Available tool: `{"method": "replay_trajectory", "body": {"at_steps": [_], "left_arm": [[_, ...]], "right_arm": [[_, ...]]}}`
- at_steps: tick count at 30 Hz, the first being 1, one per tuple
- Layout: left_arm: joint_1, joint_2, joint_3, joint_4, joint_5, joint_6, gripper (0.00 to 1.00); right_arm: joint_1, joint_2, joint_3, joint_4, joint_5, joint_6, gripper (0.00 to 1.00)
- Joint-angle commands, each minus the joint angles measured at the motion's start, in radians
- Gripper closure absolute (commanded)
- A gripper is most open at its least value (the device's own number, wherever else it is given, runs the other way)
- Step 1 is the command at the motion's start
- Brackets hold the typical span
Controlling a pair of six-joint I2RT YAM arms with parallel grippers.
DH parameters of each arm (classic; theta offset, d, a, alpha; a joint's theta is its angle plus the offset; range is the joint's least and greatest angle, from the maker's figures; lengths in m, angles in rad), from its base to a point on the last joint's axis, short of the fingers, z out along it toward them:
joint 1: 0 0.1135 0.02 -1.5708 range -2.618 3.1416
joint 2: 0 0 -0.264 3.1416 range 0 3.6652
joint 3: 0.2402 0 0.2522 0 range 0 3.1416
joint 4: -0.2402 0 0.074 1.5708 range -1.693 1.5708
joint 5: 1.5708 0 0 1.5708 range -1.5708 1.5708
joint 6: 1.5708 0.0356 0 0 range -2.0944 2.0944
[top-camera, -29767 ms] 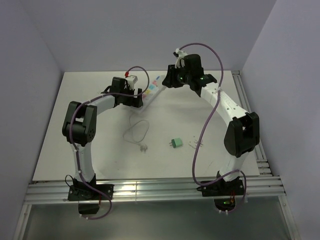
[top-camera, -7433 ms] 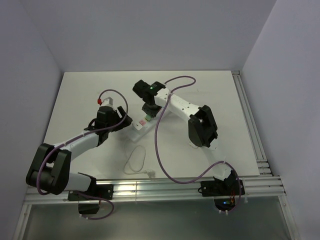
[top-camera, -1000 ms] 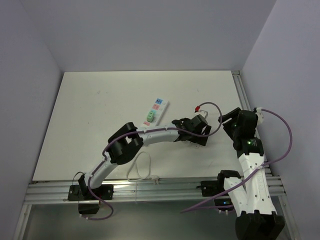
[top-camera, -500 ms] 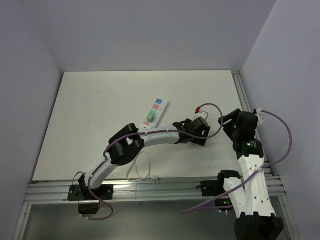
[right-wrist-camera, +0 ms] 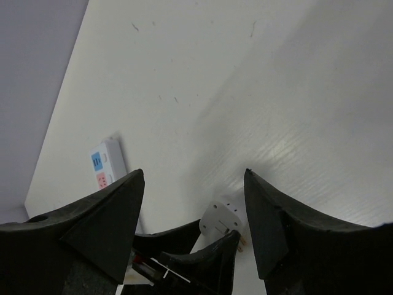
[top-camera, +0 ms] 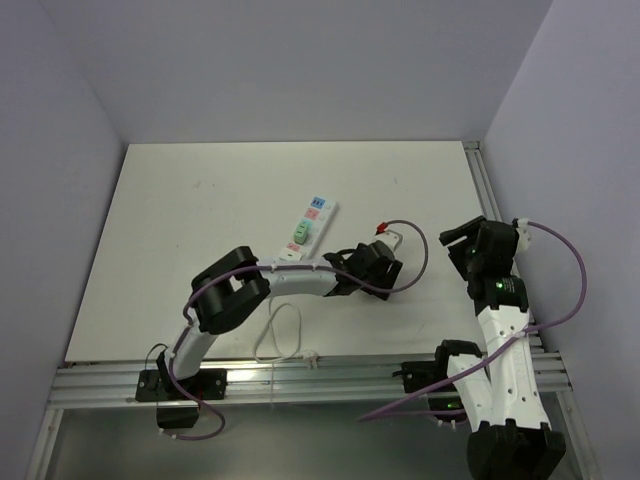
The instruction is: Insert the plug
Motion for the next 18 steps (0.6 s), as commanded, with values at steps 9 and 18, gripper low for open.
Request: {"method": "replay_trajectory", "body": {"at_steps": [9,18], "left_arm": [[0.025,-0.043,-0.197,-0.170,0.089,0.271,0.25],[0.040,-0.228,-0.426,-0.065,0.116,0.397,0.23]], "right_arm": [[-0.015,0.042,0.066,0.047,-0.035,0.027,0.27],[-0.015,0.086,-0.013,0.152,-0.194,-0.033,0.29]]}}
